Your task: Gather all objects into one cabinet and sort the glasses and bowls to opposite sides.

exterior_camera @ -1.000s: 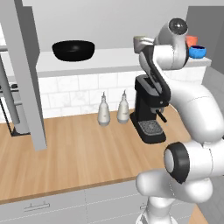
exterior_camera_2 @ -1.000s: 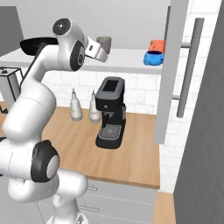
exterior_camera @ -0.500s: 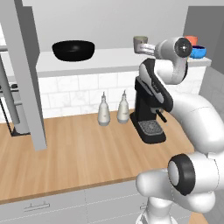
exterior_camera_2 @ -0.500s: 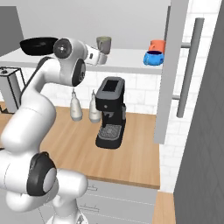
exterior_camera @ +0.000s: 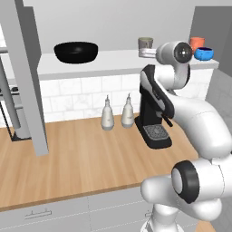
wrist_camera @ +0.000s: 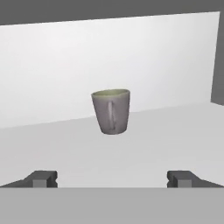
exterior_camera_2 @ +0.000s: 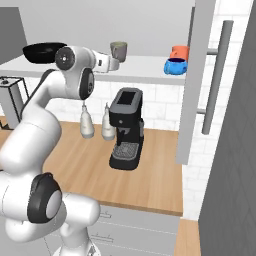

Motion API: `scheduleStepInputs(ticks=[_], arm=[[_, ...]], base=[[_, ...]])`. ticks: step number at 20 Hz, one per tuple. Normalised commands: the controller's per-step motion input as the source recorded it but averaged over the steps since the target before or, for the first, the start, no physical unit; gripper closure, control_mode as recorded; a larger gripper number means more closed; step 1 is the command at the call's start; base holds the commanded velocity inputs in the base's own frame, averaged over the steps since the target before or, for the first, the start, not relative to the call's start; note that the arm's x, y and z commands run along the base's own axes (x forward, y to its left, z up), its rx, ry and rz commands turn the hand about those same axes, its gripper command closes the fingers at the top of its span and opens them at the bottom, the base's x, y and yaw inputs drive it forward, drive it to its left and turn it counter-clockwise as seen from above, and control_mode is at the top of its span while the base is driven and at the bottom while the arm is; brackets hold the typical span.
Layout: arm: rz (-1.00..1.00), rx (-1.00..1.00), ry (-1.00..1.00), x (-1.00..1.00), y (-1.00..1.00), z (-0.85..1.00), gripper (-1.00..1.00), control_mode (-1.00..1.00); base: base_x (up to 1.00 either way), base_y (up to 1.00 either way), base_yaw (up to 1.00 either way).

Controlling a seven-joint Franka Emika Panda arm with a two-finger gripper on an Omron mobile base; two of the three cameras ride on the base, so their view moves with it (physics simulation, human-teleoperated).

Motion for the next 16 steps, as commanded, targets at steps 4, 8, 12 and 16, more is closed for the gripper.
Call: scheduleStepInputs(ticks=[4,8,12,16], arm=[[0.01,-0.03,0.0,0.0,0.17,0.0,-1.0,-1.0],[0.03,0.0,0.0,0.0,0.12,0.02,-1.0,-1.0],[0.02,0.0,0.0,0.14,0.0,0.03,-1.0,-1.0],[0.0,0.0,0.0,0.25,0.0,0.05,-1.0,-1.0]], base=[[0.0,0.0,0.0],[0.0,0.0,0.0],[0.0,0.0,0.0],[0.0,0.0,0.0]])
